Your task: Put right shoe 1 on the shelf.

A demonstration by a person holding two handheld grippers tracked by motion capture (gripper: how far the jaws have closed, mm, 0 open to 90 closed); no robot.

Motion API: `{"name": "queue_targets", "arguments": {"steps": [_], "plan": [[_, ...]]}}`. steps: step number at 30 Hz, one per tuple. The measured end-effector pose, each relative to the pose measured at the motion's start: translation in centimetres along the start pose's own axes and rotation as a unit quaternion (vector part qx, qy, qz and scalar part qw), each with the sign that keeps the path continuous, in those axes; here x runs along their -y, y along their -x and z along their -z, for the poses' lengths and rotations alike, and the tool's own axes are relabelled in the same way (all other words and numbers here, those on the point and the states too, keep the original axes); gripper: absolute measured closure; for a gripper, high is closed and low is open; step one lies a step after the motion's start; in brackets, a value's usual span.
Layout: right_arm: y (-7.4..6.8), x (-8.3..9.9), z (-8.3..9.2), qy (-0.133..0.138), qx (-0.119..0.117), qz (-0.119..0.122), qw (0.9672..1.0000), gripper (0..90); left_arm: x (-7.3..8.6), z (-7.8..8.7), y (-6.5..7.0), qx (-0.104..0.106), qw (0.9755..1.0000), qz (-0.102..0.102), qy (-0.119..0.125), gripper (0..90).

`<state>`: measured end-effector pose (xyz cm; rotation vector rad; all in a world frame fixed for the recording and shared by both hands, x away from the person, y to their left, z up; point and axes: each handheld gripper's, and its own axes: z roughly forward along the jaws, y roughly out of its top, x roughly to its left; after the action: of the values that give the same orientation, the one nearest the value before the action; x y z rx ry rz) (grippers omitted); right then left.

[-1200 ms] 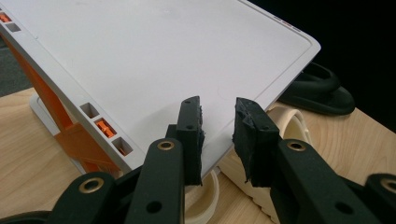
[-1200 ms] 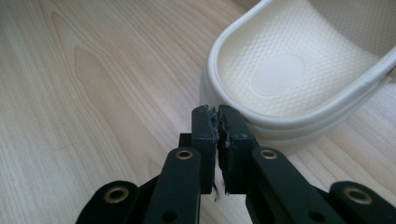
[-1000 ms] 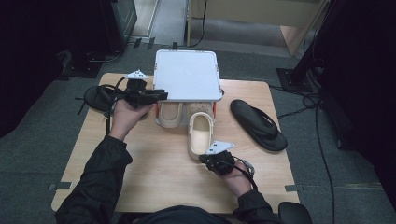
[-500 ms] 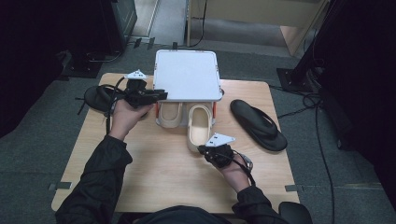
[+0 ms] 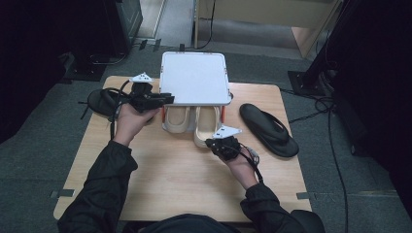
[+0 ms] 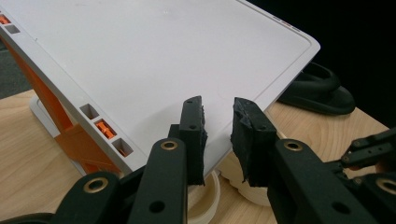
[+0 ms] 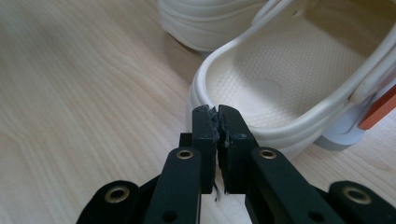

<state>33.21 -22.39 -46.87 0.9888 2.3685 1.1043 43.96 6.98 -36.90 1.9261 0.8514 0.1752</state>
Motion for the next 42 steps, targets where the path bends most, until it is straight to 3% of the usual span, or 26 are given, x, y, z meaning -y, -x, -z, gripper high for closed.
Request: {"name": "queue_targets", "arguments": {"steps": [3, 5, 10, 13, 24, 36, 42], "plan": [[0.7, -0.3, -0.2, 0.006, 0.000, -0.002, 1.0000, 87.4, 0.0, 0.0, 0.0, 0.001, 1.0000, 0.001, 0.001, 74.1], [1.1, -0.4, -0.4, 0.005, 0.013, -0.001, 0.9999, 87.4, 0.0, 0.0, 0.0, 0.002, 1.0000, 0.001, 0.001, 74.1], [1.6, -0.8, -0.7, 0.006, 0.010, -0.020, 0.9997, 87.4, 0.0, 0.0, 0.0, 0.001, 1.0000, 0.002, 0.001, 74.2], [1.6, -0.9, -0.8, 0.004, 0.013, -0.005, 0.9999, 87.3, 0.0, 0.0, 0.0, 0.002, 1.0000, 0.001, 0.001, 74.5], [3.1, -1.7, -1.9, 0.003, 0.018, -0.013, 0.9997, 87.2, 0.0, 0.0, -0.1, 0.002, 1.0000, 0.003, 0.000, 75.9], [4.3, -2.7, -3.4, 0.006, 0.004, -0.043, 0.9990, 84.7, 0.0, 0.0, -0.1, 0.002, 1.0000, 0.005, 0.001, 75.7], [3.9, -2.3, -2.7, -0.006, -0.021, -0.063, 0.9978, 81.0, 0.0, 0.1, -0.2, 0.007, 0.9999, 0.008, 0.001, 74.0]]}}
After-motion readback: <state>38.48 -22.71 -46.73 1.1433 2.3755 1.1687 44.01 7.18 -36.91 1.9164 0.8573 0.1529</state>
